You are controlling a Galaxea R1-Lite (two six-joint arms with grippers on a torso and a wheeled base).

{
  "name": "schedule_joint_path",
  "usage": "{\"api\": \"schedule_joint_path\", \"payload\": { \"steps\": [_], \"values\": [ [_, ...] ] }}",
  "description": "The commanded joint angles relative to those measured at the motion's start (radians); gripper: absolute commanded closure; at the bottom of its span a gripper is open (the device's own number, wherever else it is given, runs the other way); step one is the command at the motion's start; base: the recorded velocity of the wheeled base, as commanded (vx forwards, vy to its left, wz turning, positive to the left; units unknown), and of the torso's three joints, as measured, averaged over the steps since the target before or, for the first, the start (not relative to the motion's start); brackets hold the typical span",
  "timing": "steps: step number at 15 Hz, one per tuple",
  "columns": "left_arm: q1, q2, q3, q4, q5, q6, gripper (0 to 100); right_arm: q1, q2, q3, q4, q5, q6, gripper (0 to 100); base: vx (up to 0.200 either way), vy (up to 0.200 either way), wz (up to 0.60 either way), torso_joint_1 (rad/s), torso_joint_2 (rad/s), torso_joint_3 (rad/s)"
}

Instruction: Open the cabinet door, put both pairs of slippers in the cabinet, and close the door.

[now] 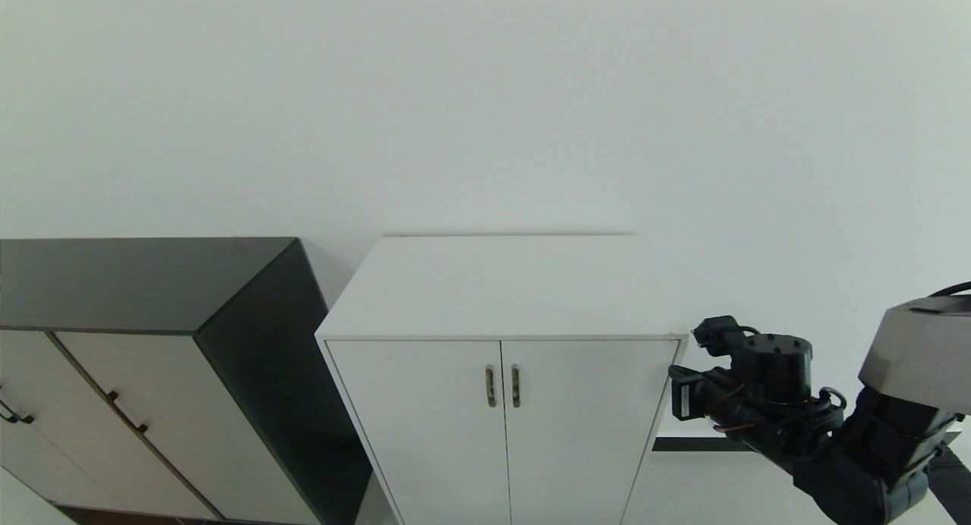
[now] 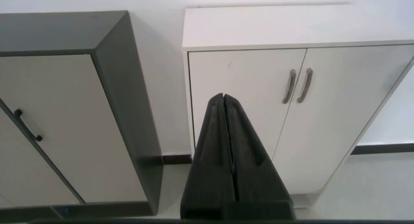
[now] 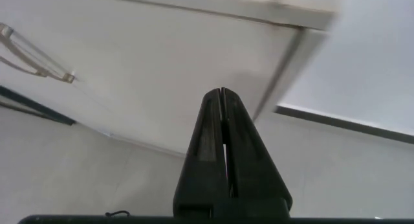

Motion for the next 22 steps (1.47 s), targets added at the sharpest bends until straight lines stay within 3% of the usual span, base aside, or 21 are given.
{"api": "schedule_joint_path", "payload": {
  "steps": [1, 6, 10, 16, 22],
  "values": [
    [0.0, 0.002, 0.0, 0.0, 0.0, 0.0, 100, -0.001, -0.133, 0.089, -0.005, -0.038, -0.005, 100, 0.0, 0.0, 0.0, 0.0, 0.0, 0.0],
    [0.0, 0.002, 0.0, 0.0, 0.0, 0.0, 100, -0.003, -0.402, 0.336, -0.003, -0.144, -0.054, 100, 0.0, 0.0, 0.0, 0.0, 0.0, 0.0],
    [0.0, 0.002, 0.0, 0.0, 0.0, 0.0, 100, -0.005, -0.646, 0.515, 0.017, -0.149, -0.049, 100, 0.0, 0.0, 0.0, 0.0, 0.0, 0.0],
    [0.0, 0.002, 0.0, 0.0, 0.0, -0.002, 100, 0.002, -1.27, 0.515, 0.581, -0.162, -0.038, 100, 0.0, 0.0, 0.0, 0.0, 0.0, 0.0],
    [0.0, 0.0, 0.0, 0.0, 0.0, -0.003, 100, 0.005, -1.899, 0.457, 1.22, -0.003, -0.046, 100, 0.0, 0.0, 0.0, 0.0, 0.0, 0.0]
  ]
}}
